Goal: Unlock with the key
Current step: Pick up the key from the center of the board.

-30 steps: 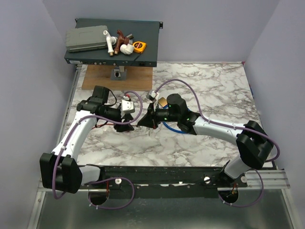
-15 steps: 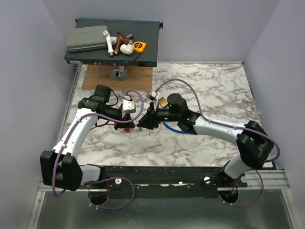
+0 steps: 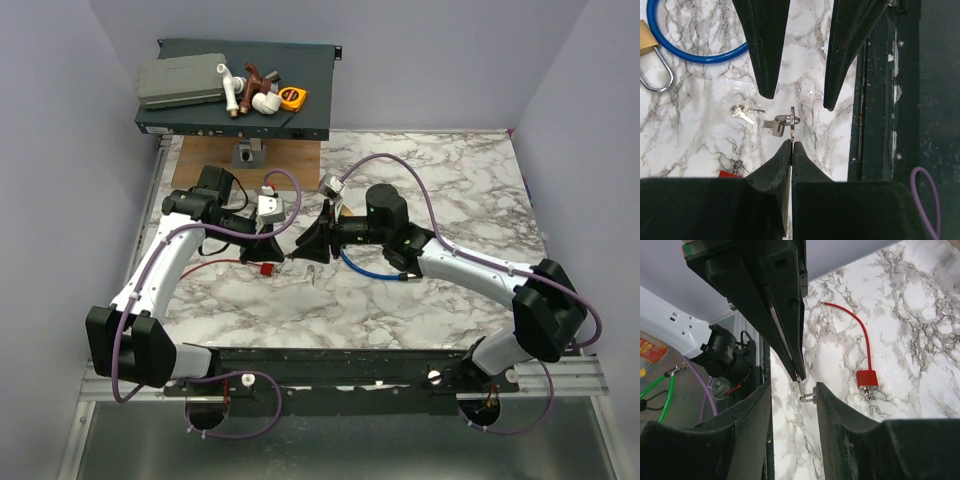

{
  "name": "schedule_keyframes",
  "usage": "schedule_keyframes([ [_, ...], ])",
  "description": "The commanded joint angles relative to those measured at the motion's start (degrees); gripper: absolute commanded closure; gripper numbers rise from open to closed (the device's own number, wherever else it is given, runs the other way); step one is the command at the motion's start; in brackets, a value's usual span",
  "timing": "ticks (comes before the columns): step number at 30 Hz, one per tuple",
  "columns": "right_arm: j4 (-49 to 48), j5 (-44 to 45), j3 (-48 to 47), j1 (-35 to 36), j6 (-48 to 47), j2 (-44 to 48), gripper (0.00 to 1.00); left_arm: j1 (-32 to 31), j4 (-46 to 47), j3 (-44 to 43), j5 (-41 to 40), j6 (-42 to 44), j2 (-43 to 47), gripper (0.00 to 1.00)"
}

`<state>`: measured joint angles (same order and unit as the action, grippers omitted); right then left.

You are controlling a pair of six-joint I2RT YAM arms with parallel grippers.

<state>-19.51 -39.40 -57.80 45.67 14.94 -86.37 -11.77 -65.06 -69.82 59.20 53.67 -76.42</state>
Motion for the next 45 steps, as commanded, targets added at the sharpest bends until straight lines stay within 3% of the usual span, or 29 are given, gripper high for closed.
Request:
schedule_keyframes([
  [1,-2.58,-2.35,-0.48,0.14,0.11,-0.1,0.56,-0.27,-2.15,0.13,4.83,-1.02,1.53,1.0],
  [6,-5.89,-2.25,-0.26,0.19,1.02,-0.7,0.56,-0.27,-3.39,-1.18,5.73,-1.02,1.28,1.0],
  [30,-4.58,-8.2,0.18,0.88,0.3,-4.69,0.65,-0.27,-2.54,-2.76,5.97,-2.91,0.66,1.0],
  [31,-4.65,-8.07,0.22,0.96,0.27,-4.69,0.69,-0.32,-2.58,-2.76,6.01,-2.96,0.66,1.0],
  [34,-4.92,-7.53,0.18,0.91,0.45,-4.36,0.99,-0.27,-2.53,-2.51,5.94,-2.96,0.91,1.0],
  [39,-5.32,-5.46,0.97,0.85,1.21,-2.92,0.99,-0.27,-1.71,-2.35,5.48,-3.66,1.21,1.0],
  [41,-4.0,-4.09,1.28,0.89,1.51,-2.28,0.99,-0.3,-0.37,-2.34,4.39,-5.58,1.48,0.88],
  [45,-0.6,-3.17,2.36,-0.92,3.46,-1.0,1.0,-0.27,1.5,-3.5,0.15,-7.49,2.56,0.46],
])
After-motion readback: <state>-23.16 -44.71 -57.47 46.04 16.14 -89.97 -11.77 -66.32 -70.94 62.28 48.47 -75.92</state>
